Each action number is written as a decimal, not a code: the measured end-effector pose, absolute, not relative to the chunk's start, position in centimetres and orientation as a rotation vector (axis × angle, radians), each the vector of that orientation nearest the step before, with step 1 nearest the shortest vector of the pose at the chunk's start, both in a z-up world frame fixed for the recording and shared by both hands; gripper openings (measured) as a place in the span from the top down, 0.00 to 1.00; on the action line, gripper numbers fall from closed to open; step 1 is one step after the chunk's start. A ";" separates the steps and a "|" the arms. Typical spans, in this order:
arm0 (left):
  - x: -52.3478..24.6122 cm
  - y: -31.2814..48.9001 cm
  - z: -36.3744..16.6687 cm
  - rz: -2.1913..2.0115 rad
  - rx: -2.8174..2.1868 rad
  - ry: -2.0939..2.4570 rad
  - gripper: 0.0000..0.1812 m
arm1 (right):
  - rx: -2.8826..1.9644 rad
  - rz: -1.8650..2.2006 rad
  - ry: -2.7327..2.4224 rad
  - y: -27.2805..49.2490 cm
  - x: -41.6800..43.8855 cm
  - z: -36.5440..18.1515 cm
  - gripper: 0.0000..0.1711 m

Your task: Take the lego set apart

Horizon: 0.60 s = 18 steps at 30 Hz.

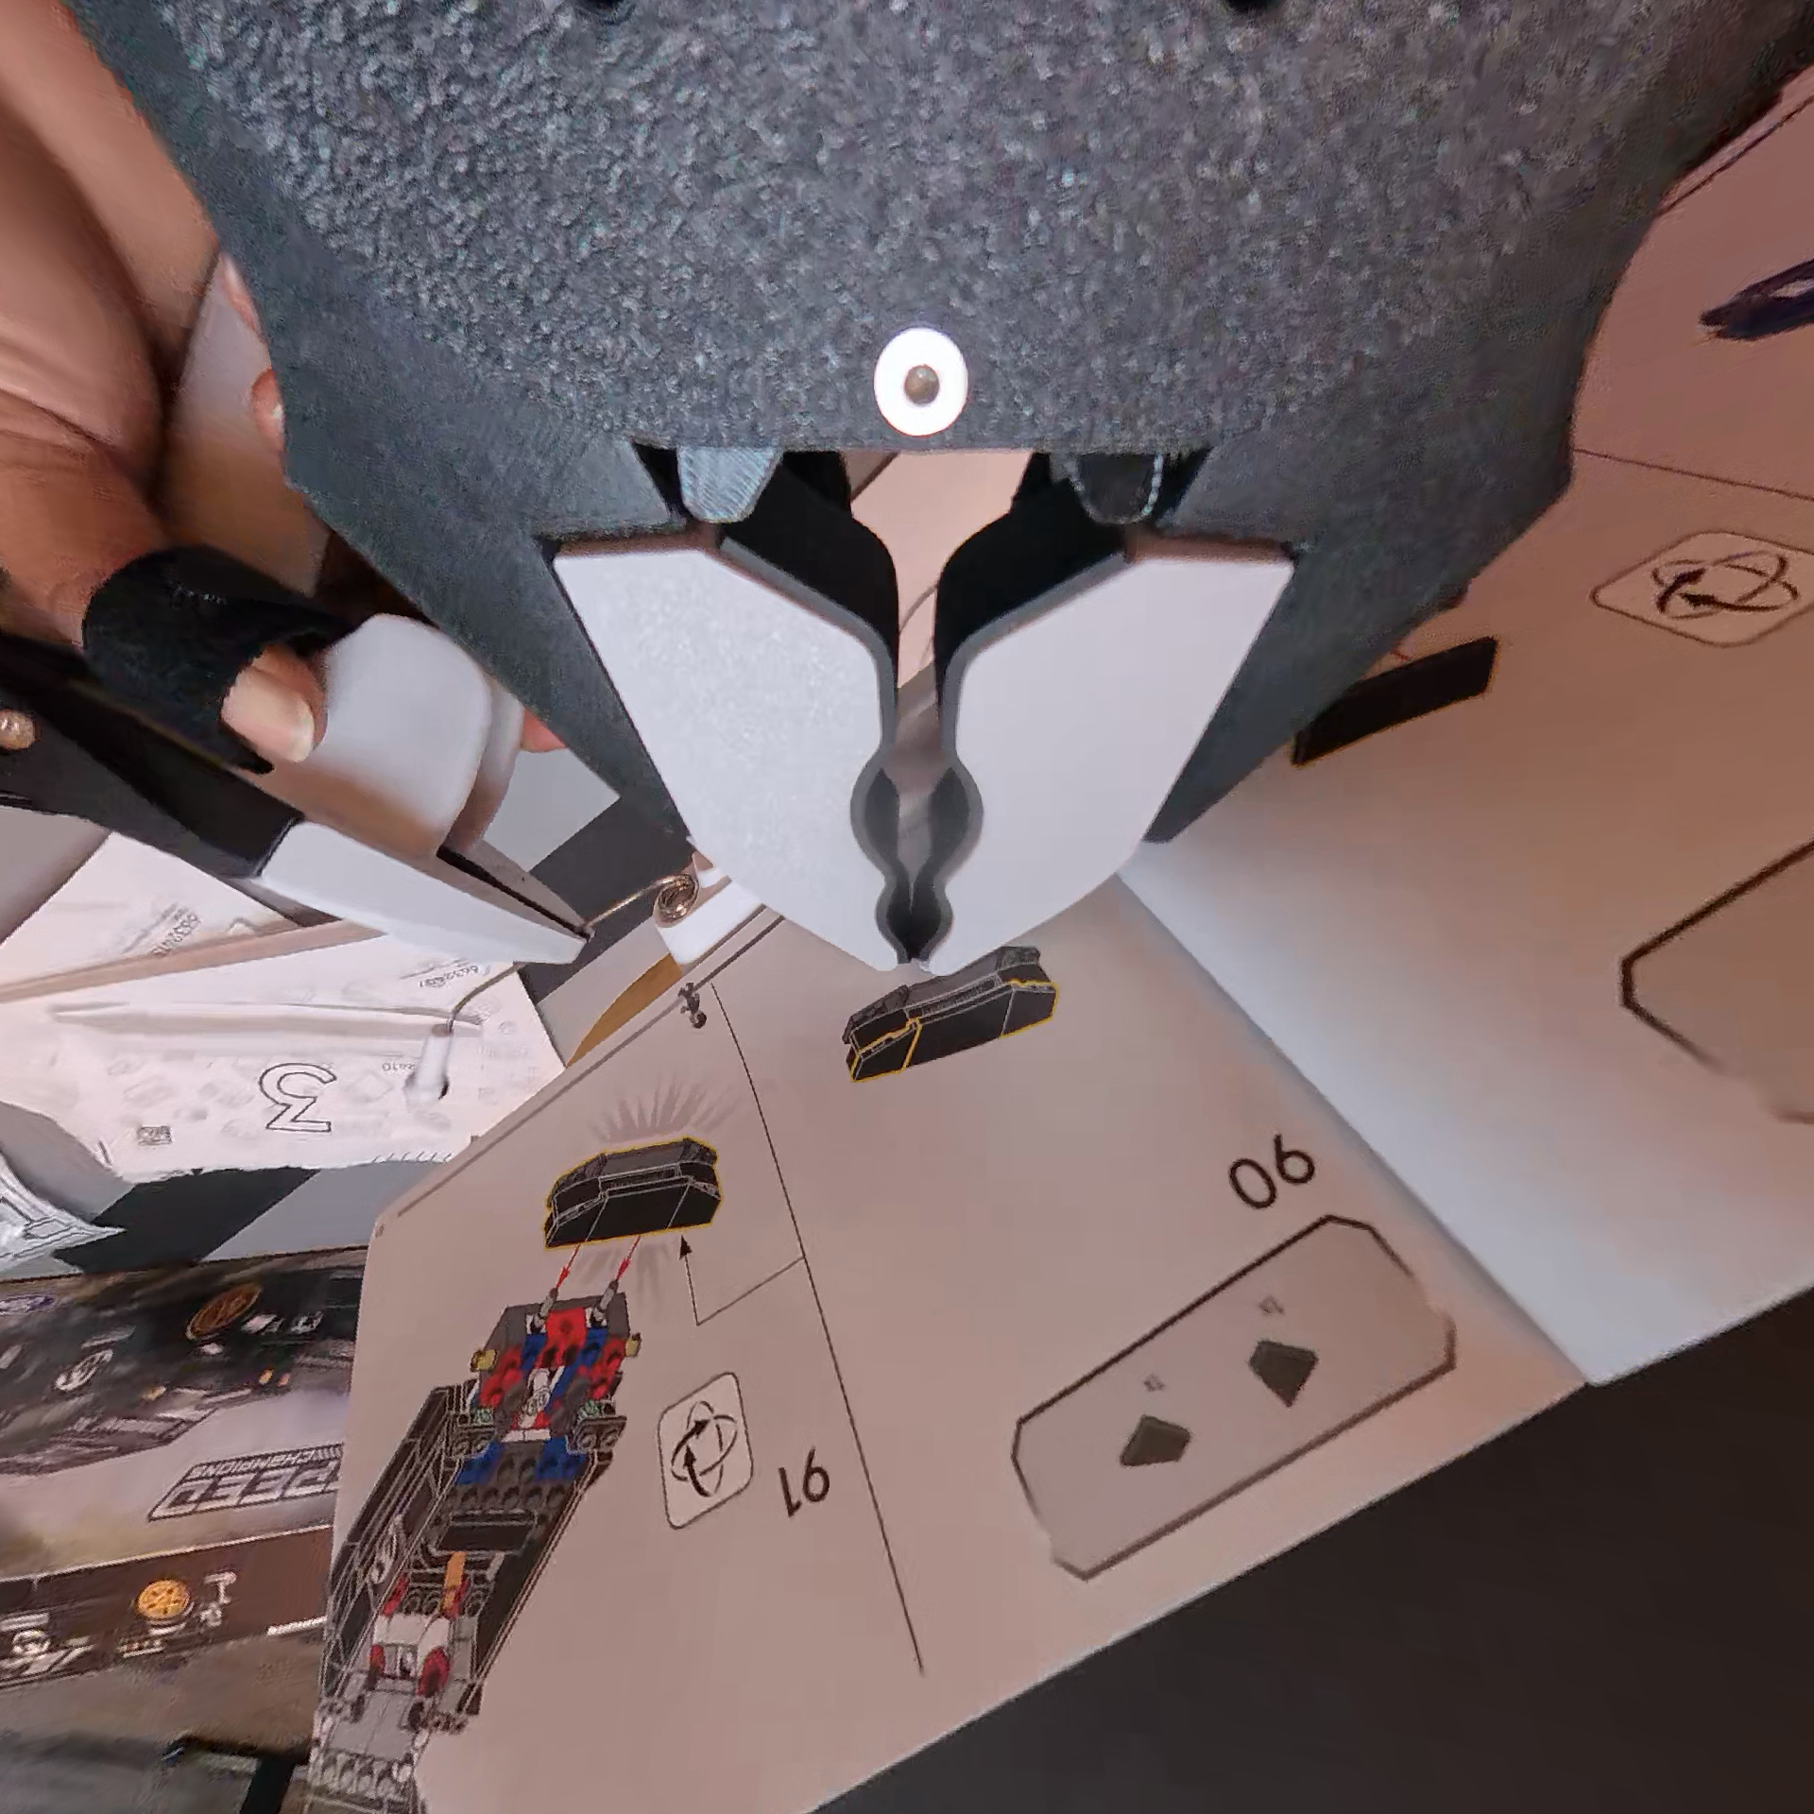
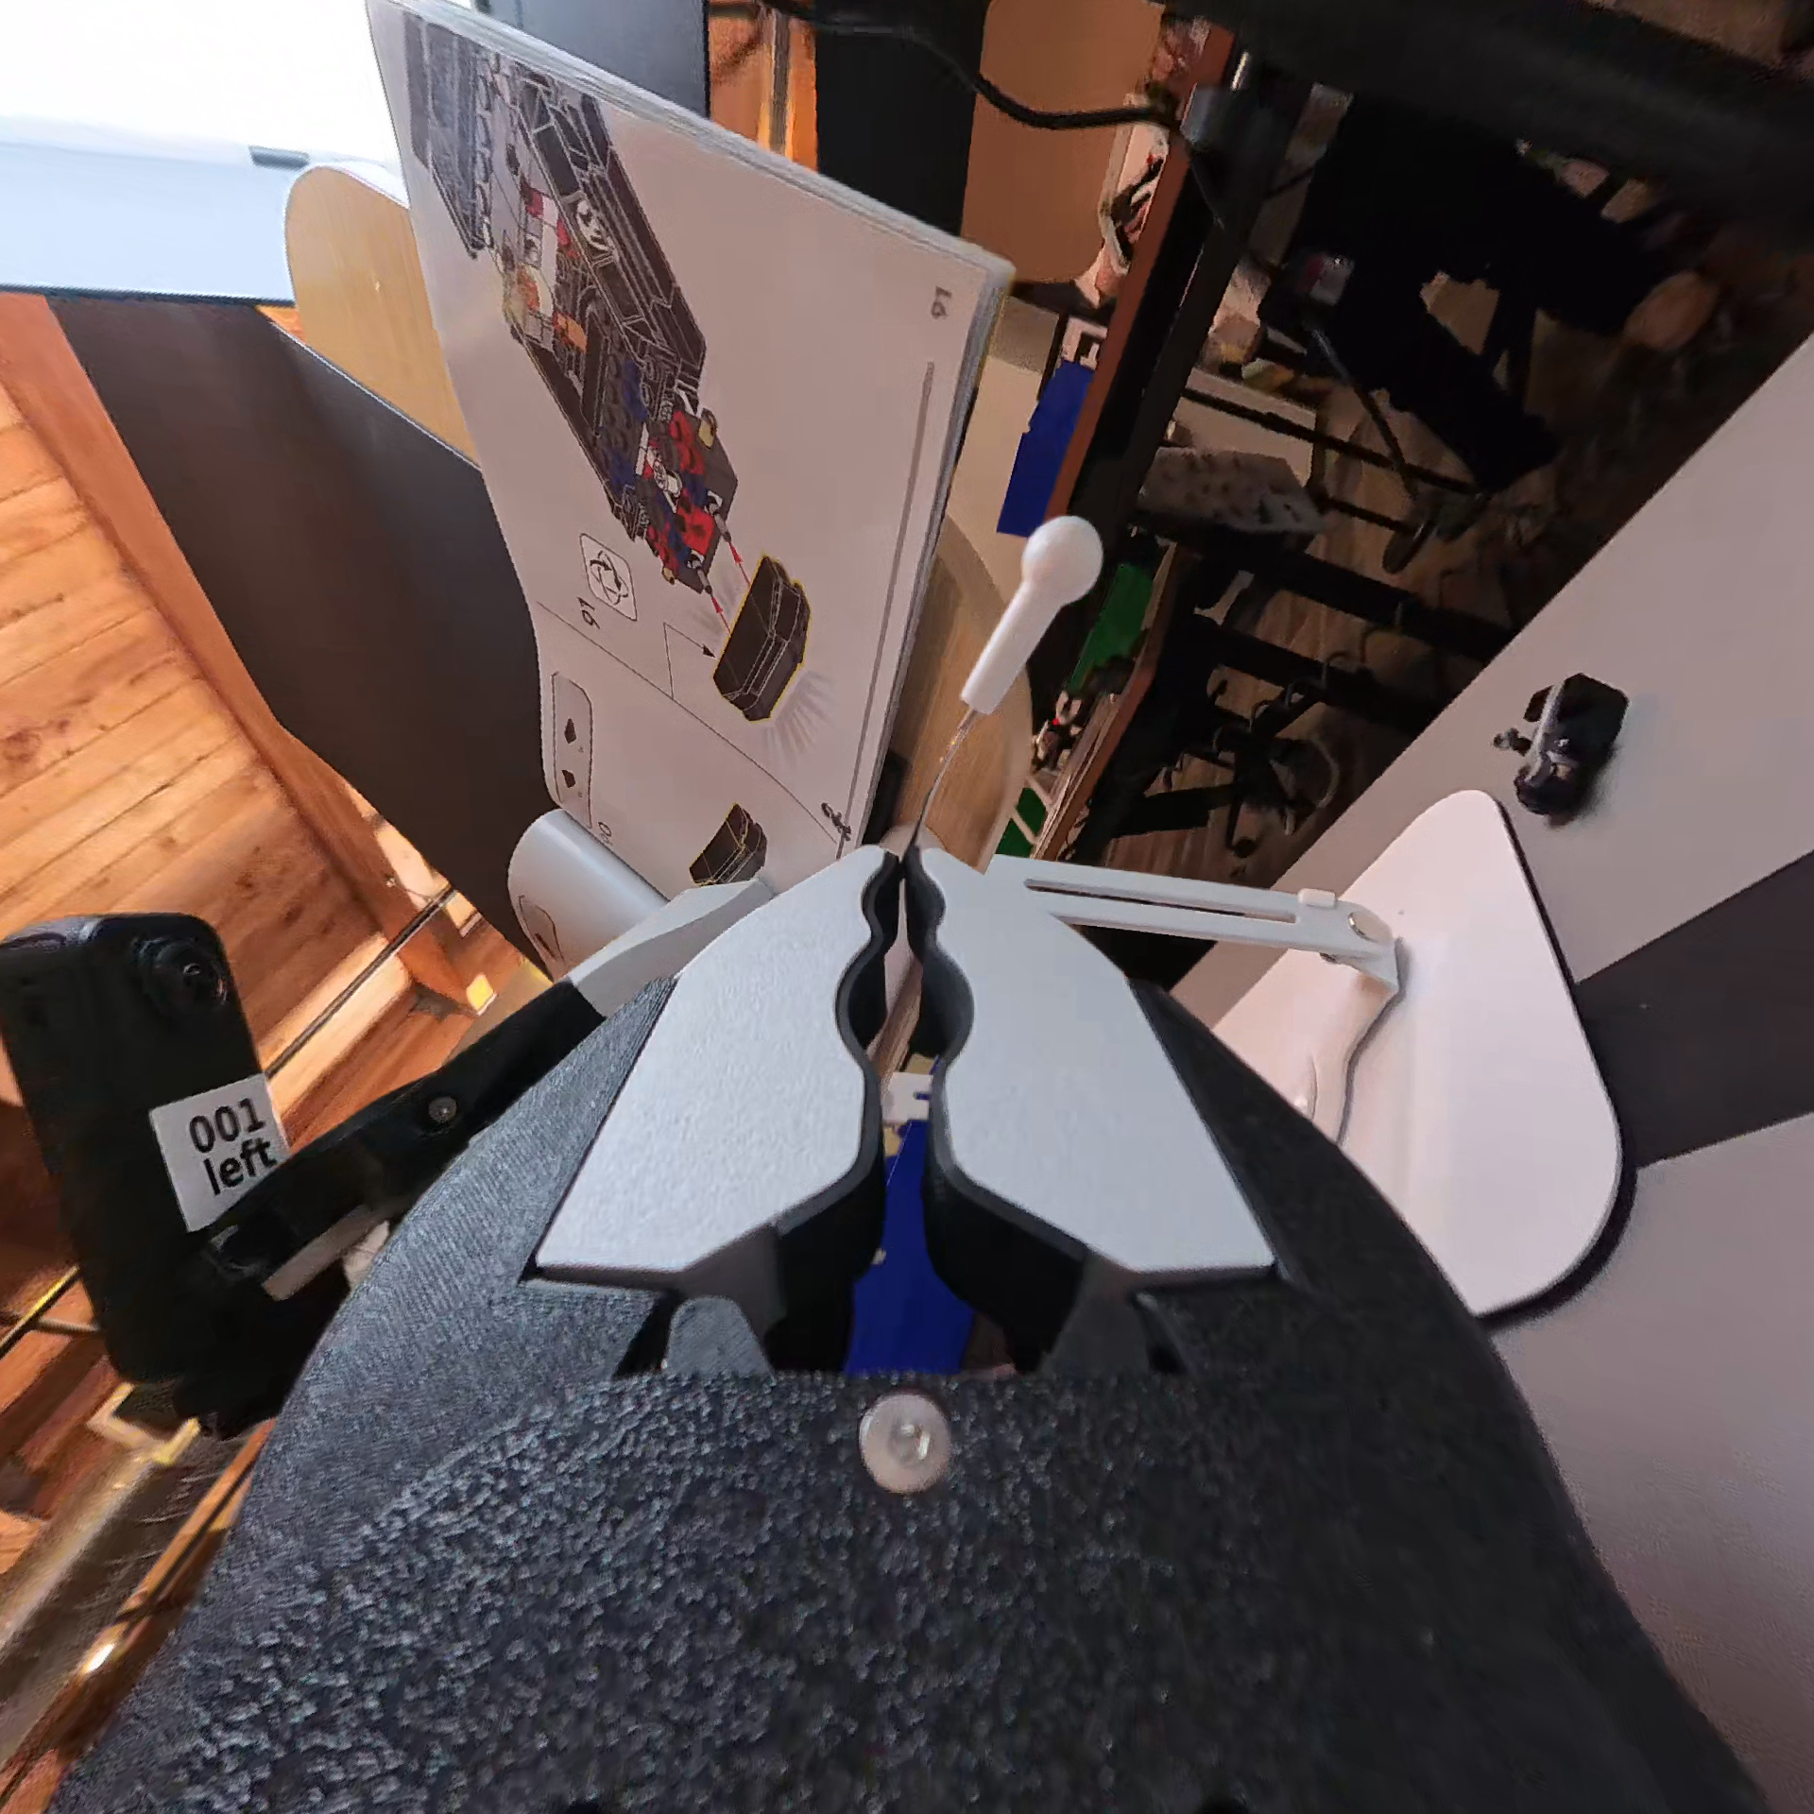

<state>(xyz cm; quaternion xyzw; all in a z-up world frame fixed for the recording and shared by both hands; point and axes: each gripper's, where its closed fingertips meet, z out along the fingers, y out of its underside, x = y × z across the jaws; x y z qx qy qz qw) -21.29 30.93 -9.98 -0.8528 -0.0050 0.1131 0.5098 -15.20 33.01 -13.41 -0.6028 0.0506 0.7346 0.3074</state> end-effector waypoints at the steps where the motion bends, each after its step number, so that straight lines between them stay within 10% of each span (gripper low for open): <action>1: -21.3 30.9 -10.0 0.280 -2.055 -0.015 1.00 | -1.577 1.909 0.128 32.9 -15.1 -13.3 0.99; 18: -21.1 30.8 -9.7 0.275 -2.011 -0.034 1.00 | -1.316 0.813 -0.850 31.2 -17.9 -9.7 1.00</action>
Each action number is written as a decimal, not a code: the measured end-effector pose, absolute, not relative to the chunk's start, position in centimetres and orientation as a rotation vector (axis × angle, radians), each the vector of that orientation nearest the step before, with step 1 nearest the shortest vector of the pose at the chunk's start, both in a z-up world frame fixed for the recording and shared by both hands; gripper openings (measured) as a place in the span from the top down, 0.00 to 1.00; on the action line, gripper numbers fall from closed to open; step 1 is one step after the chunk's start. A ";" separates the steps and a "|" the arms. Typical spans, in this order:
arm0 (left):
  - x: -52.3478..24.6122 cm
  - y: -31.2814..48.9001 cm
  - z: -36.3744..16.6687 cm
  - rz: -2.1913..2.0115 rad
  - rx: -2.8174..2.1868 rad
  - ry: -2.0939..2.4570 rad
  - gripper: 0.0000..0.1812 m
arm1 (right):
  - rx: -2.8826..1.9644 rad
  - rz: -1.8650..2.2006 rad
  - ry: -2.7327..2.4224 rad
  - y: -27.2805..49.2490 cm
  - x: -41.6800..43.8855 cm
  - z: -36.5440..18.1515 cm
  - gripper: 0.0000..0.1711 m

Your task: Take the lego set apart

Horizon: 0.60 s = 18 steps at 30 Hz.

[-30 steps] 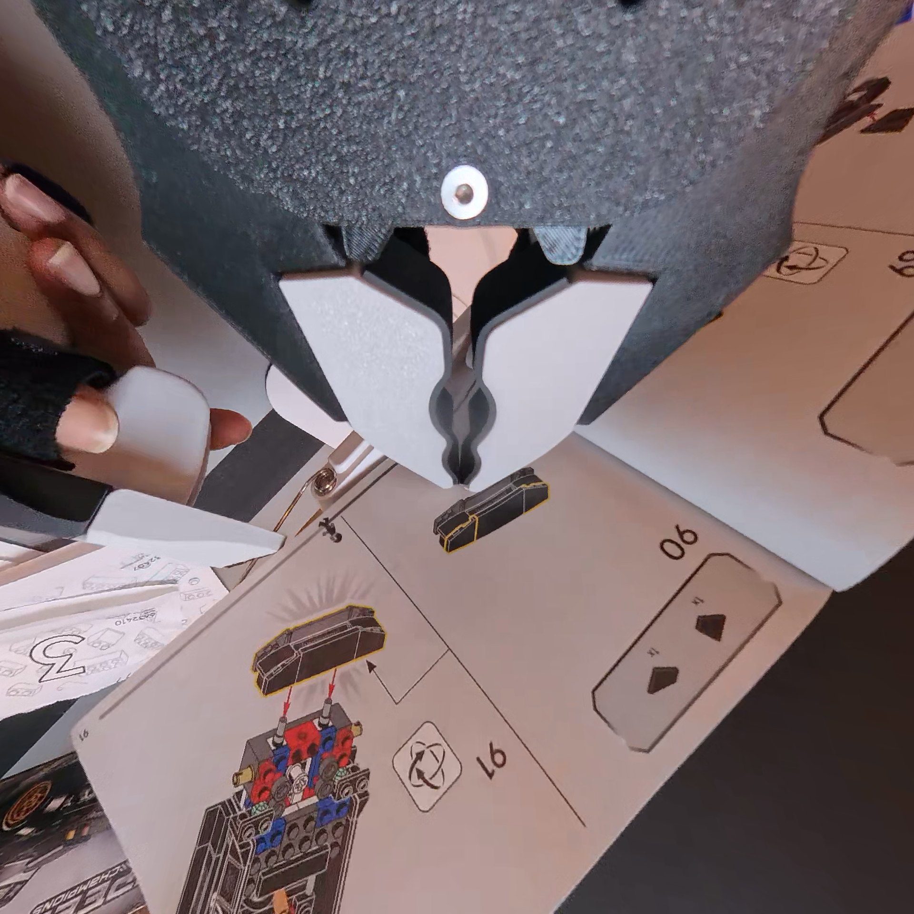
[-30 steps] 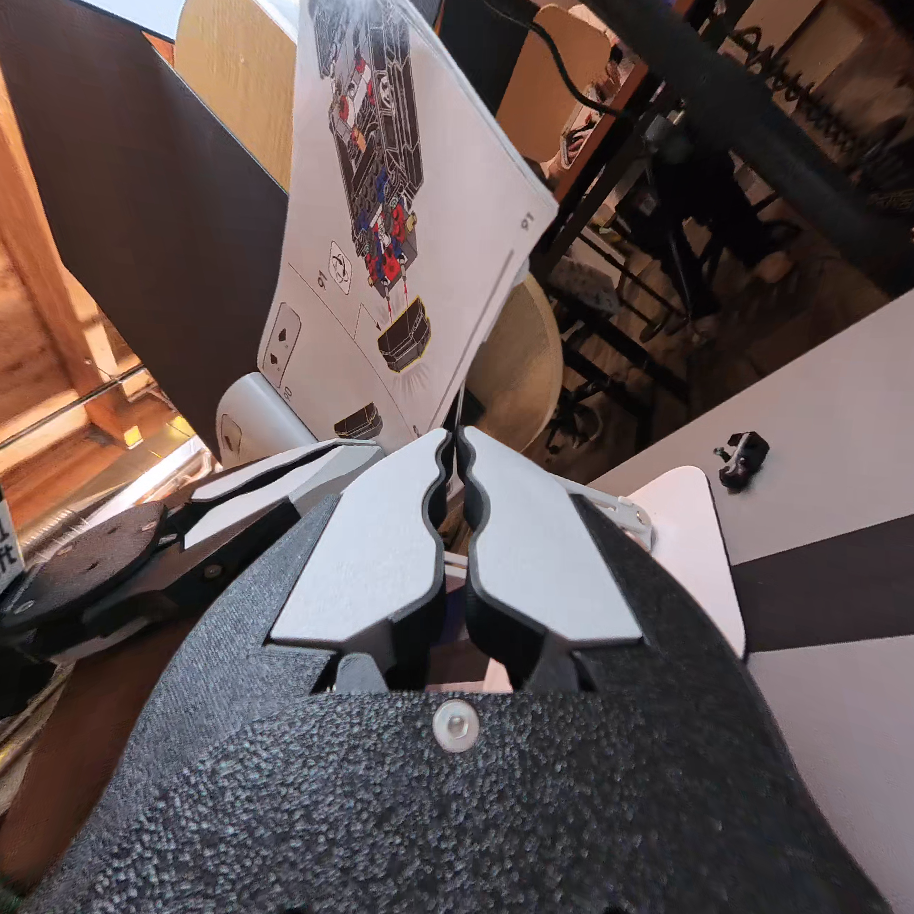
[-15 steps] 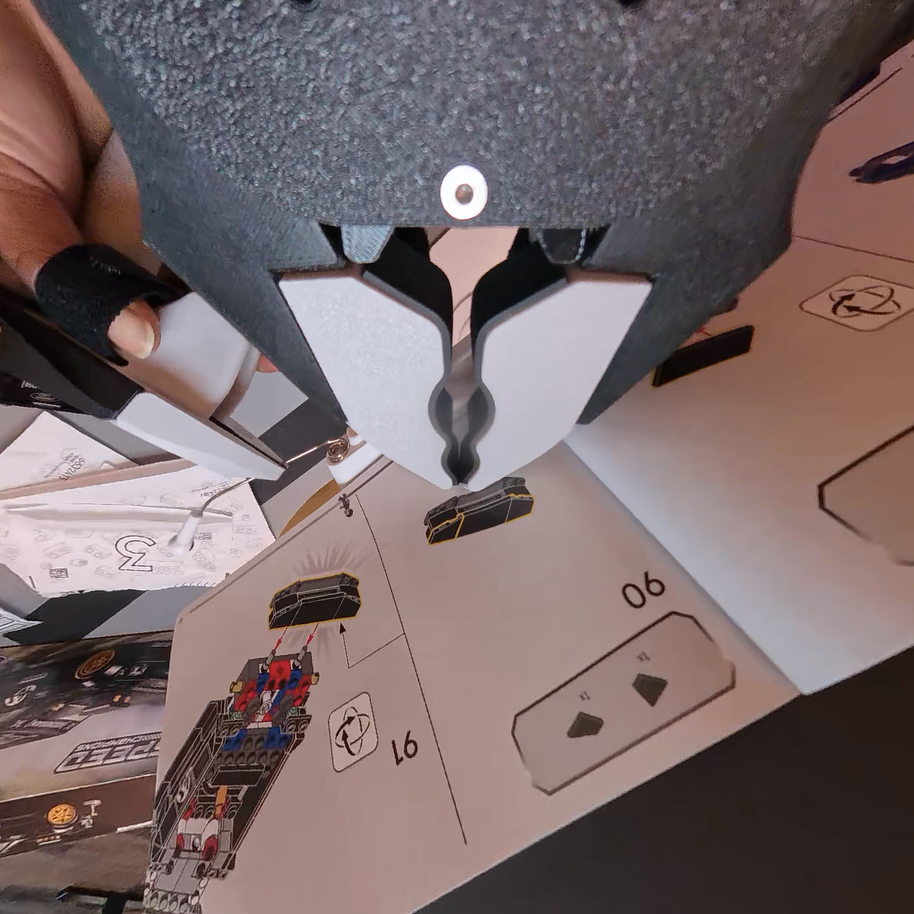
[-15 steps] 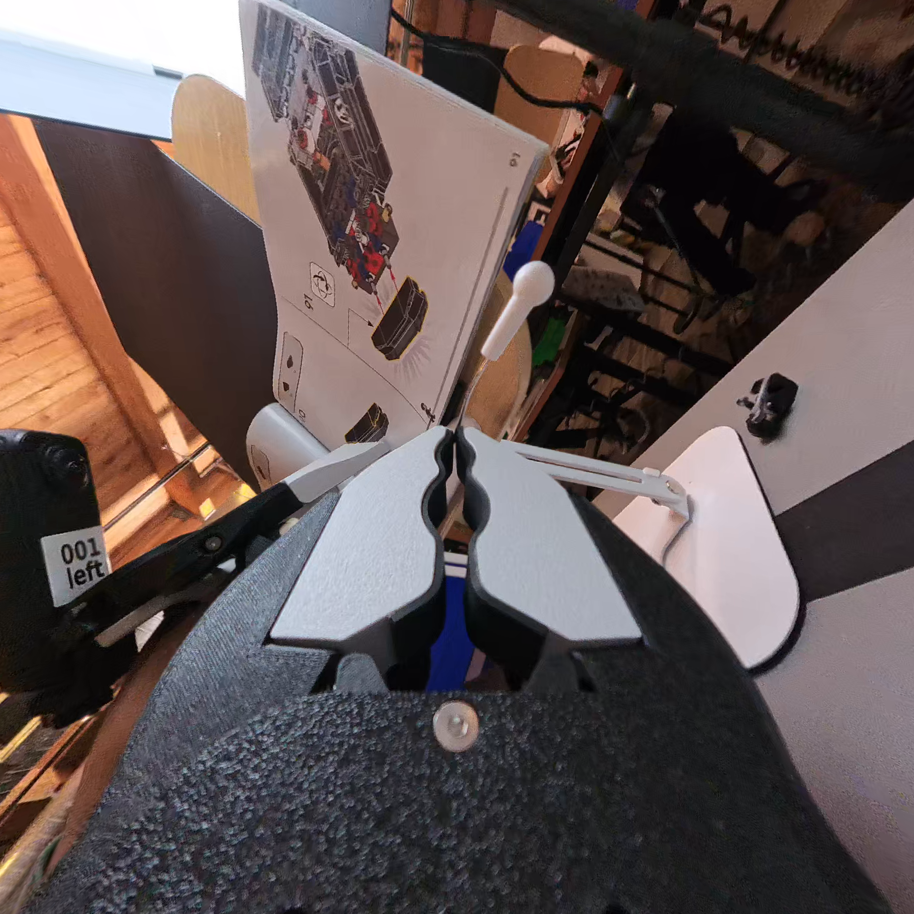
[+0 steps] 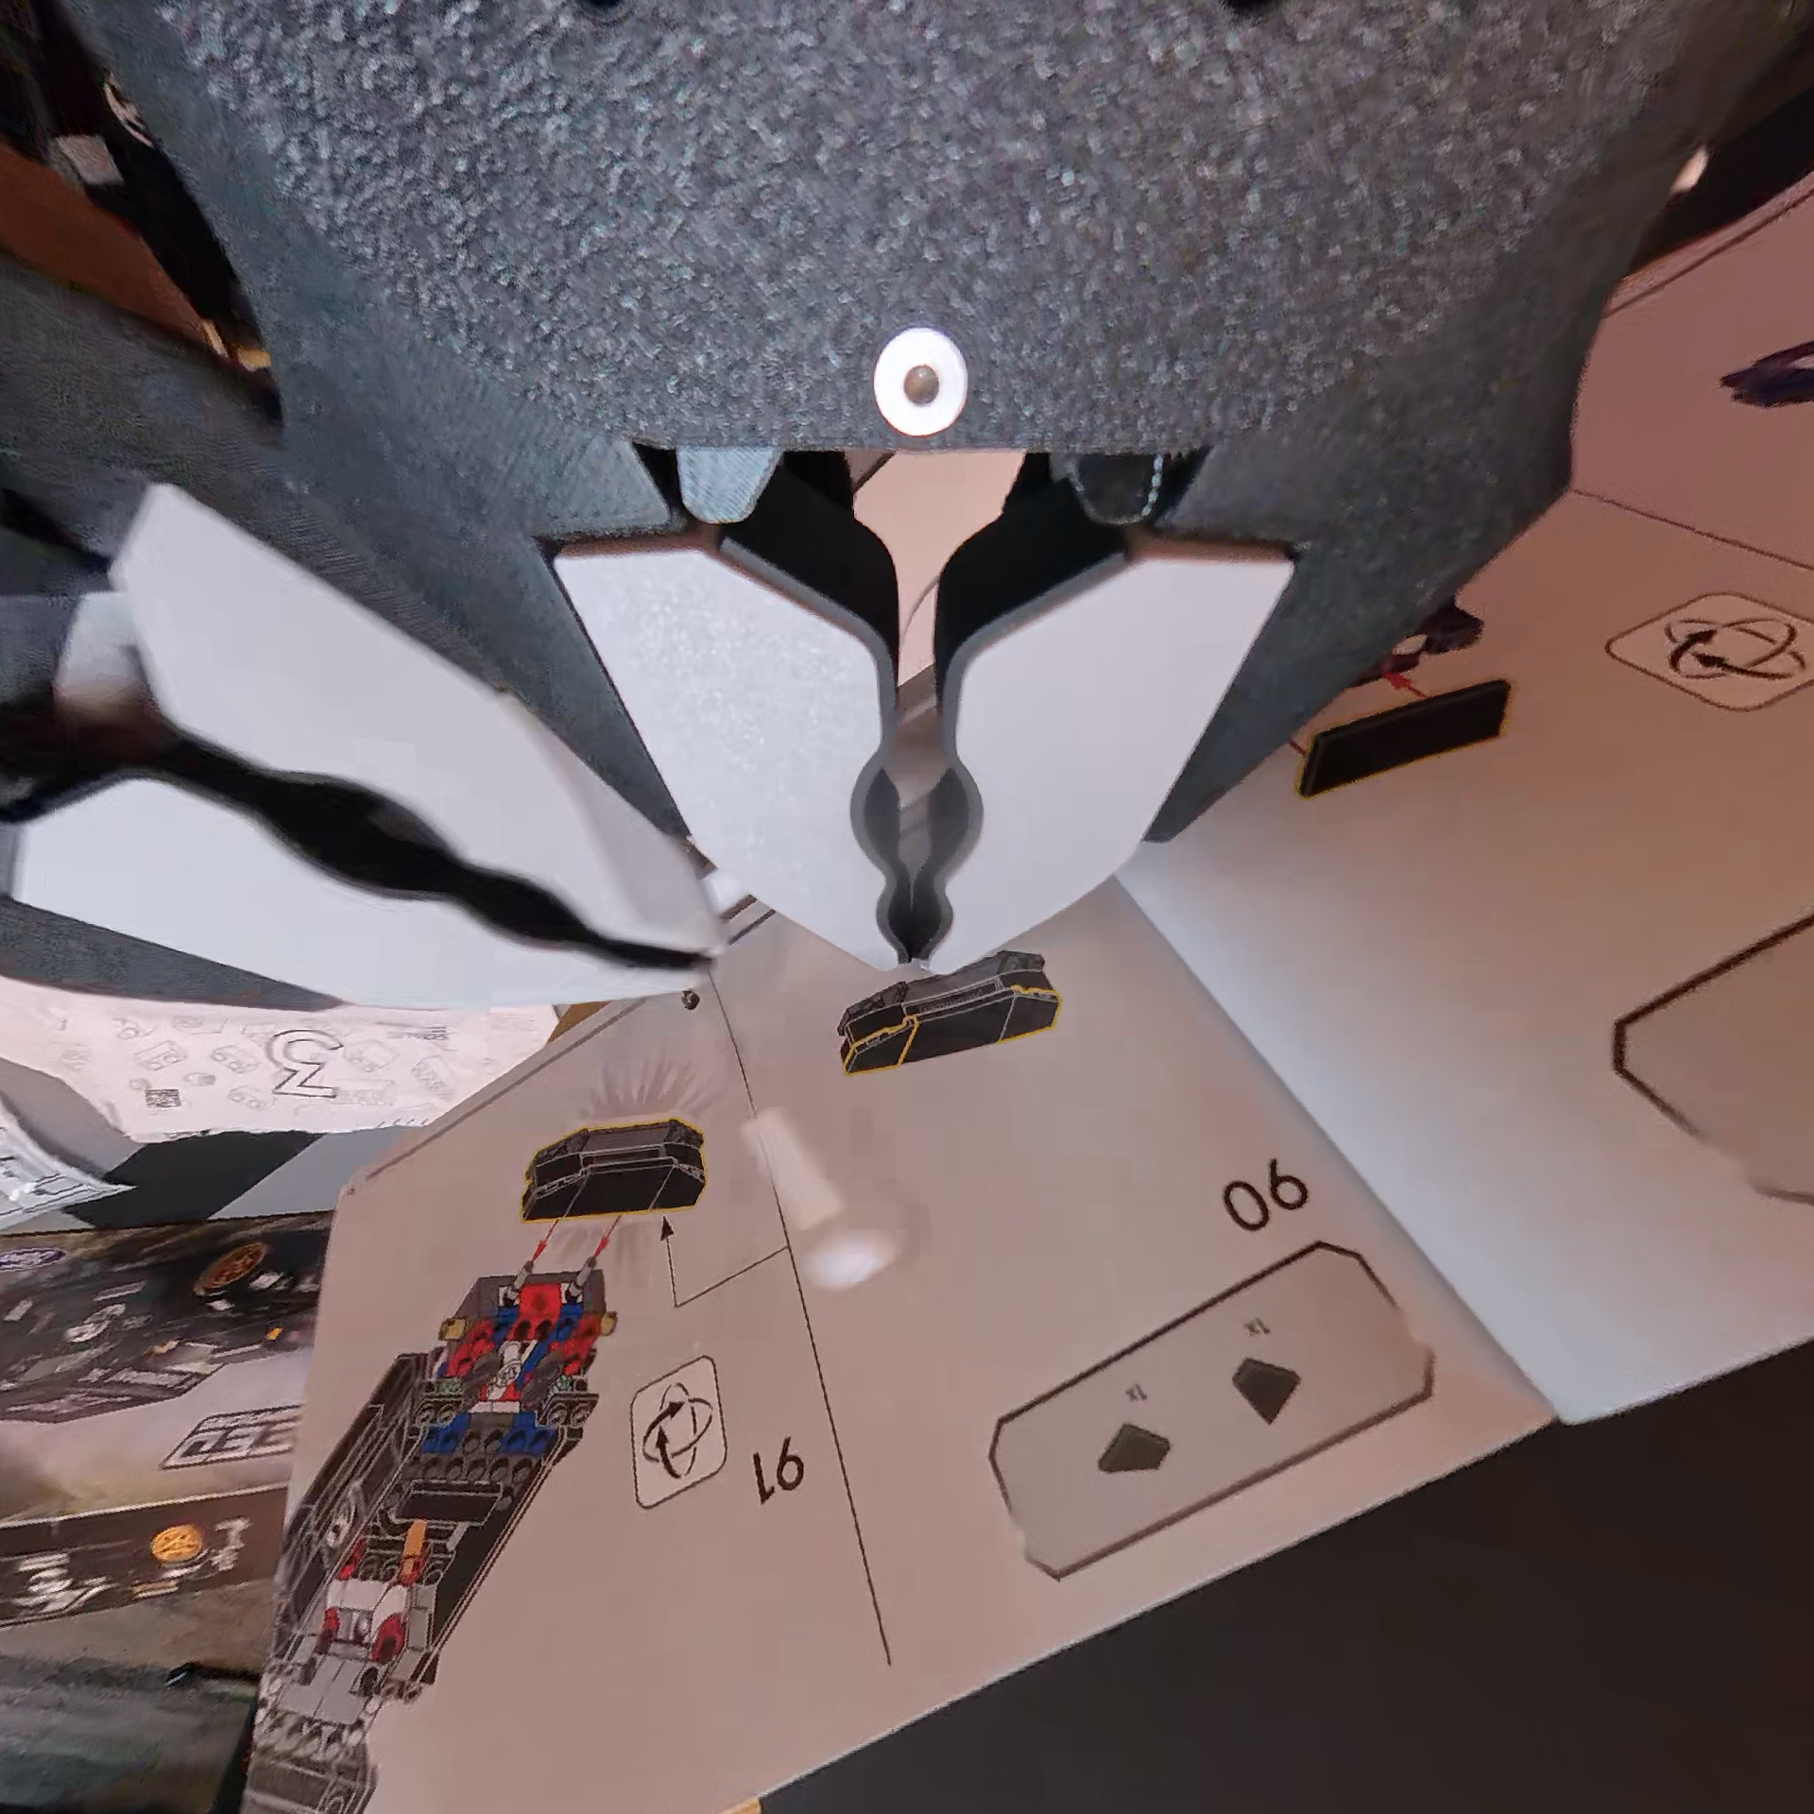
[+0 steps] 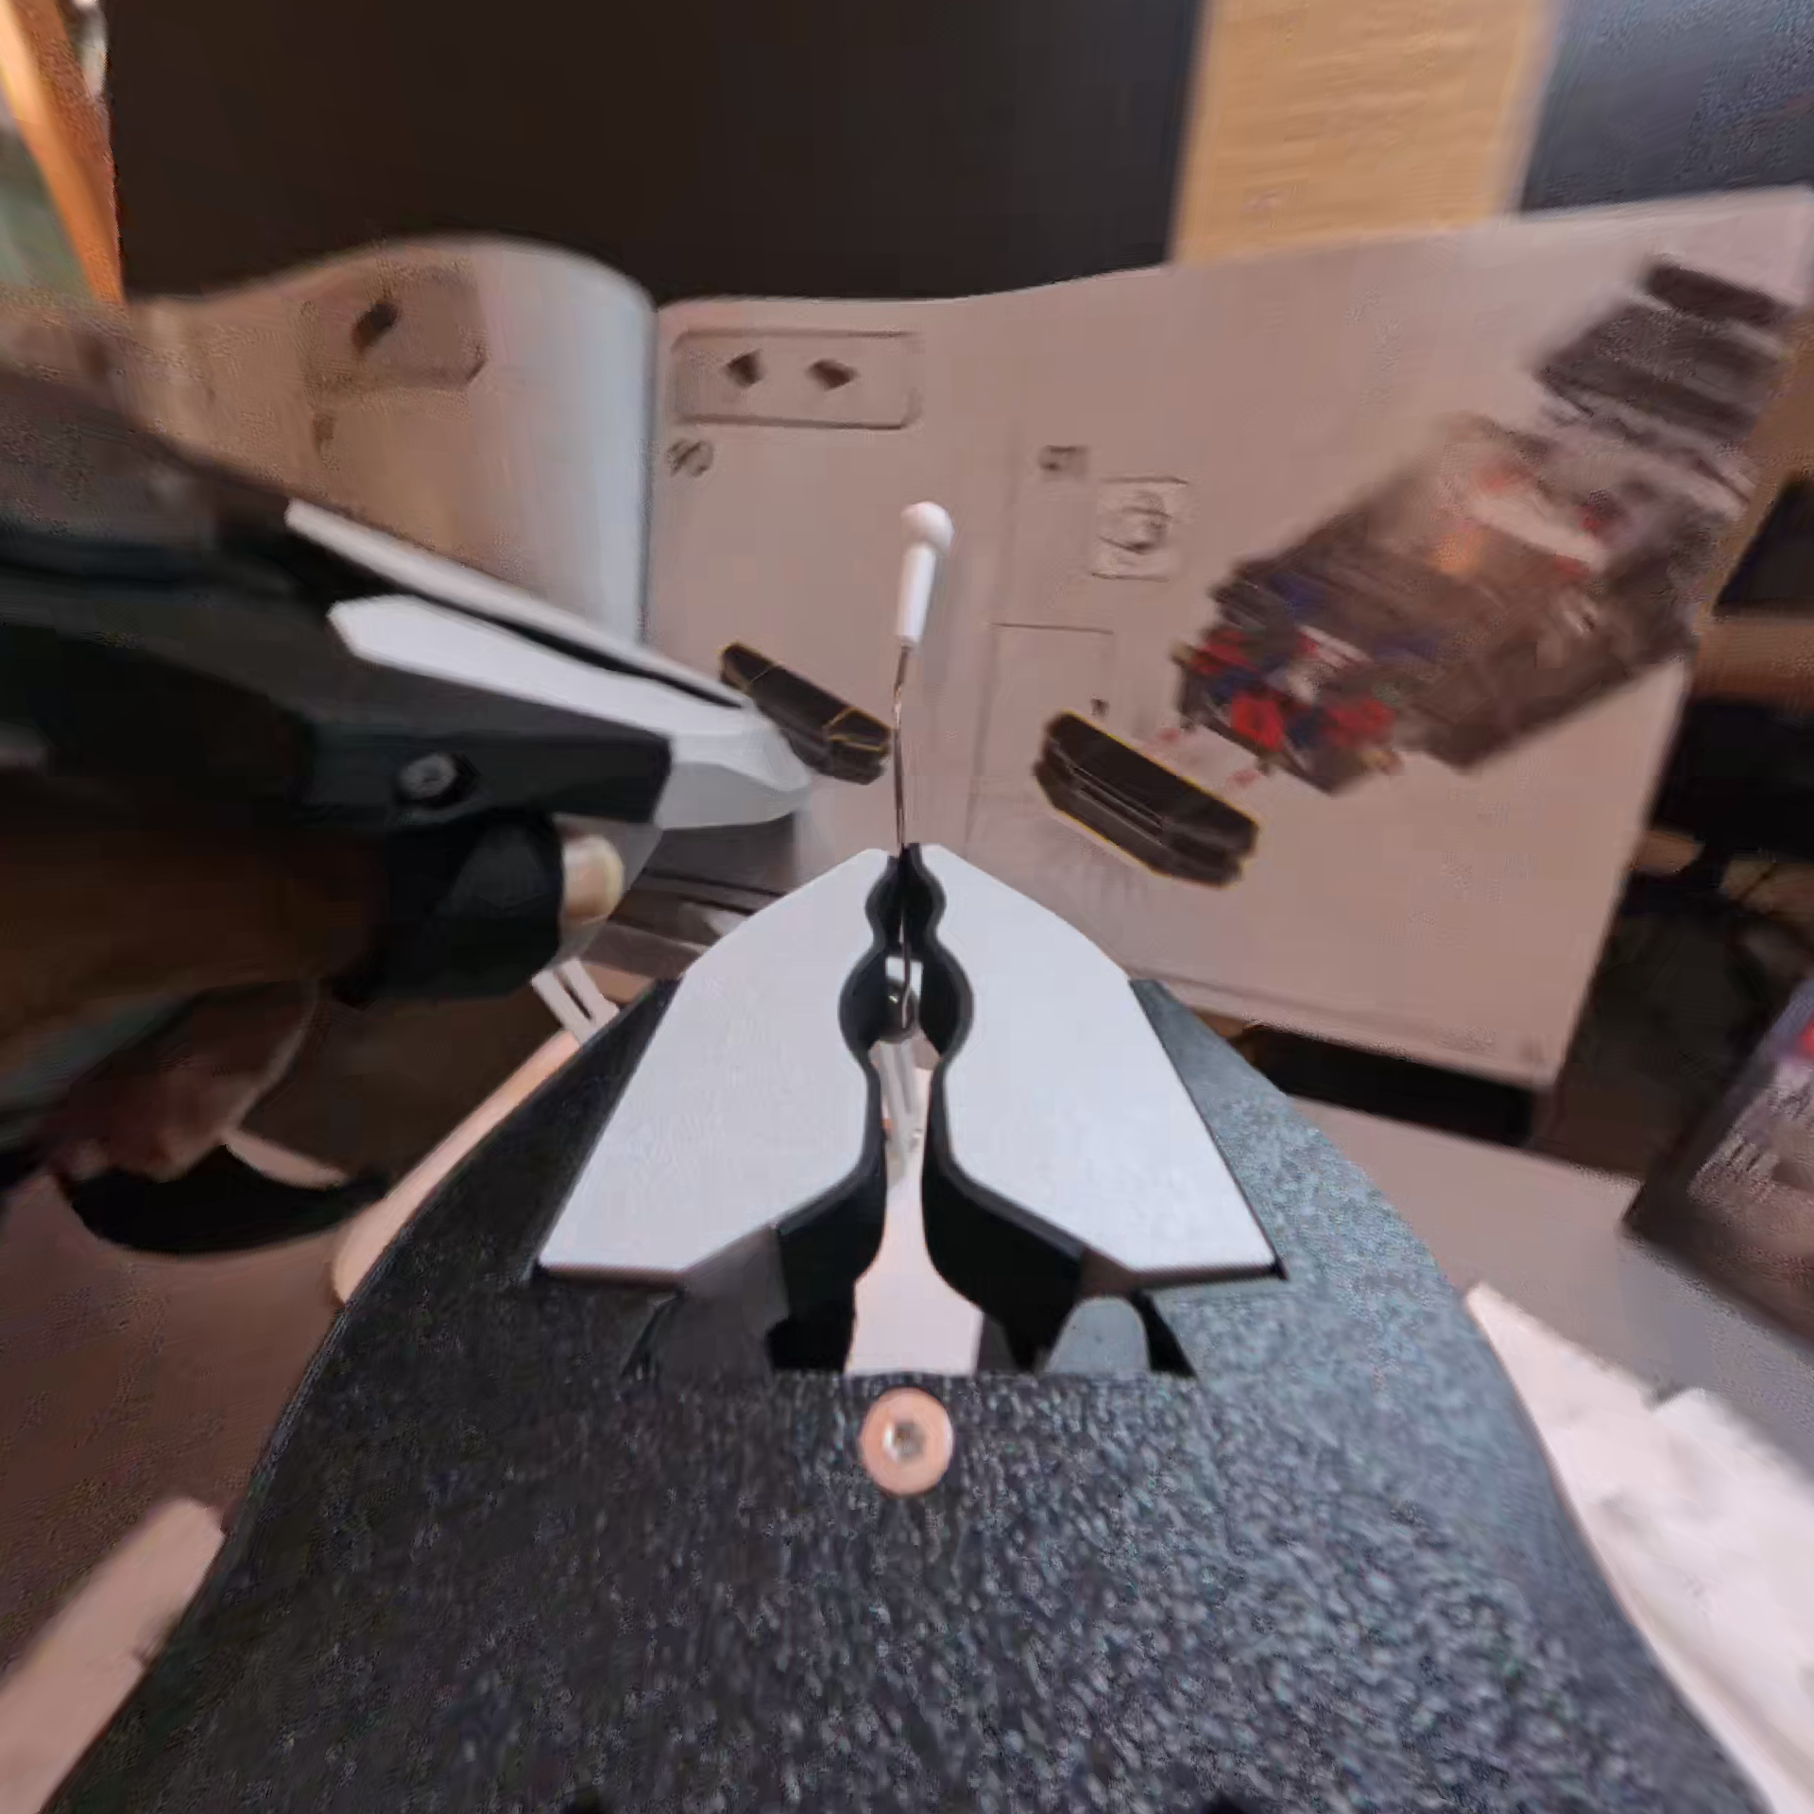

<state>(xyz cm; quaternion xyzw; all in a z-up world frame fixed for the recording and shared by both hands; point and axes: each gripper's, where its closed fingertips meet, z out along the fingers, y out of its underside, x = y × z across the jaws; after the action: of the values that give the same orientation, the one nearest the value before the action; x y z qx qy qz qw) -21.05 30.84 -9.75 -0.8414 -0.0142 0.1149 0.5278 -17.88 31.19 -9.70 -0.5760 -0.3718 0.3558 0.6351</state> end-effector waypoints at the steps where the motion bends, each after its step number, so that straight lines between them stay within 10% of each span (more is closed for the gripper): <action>1: -20.9 30.9 -9.6 0.243 -1.993 -0.020 1.00 | -1.262 0.719 -0.975 30.8 -18.6 -9.8 1.00; 13: -22.3 26.5 -7.9 0.002 -1.750 -0.061 0.96 | -0.897 0.317 -1.471 30.2 -19.0 -10.2 0.99; 18: -17.4 22.4 -8.8 -0.111 -1.837 0.077 0.93 | -0.995 0.597 -1.472 26.2 -14.6 -9.2 0.82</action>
<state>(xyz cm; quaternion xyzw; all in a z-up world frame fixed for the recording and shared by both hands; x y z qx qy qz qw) -17.36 22.39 -8.84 -0.7939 0.0331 -0.0481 0.6052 -14.64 26.18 -9.22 -0.4279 -0.6329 0.2566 0.5920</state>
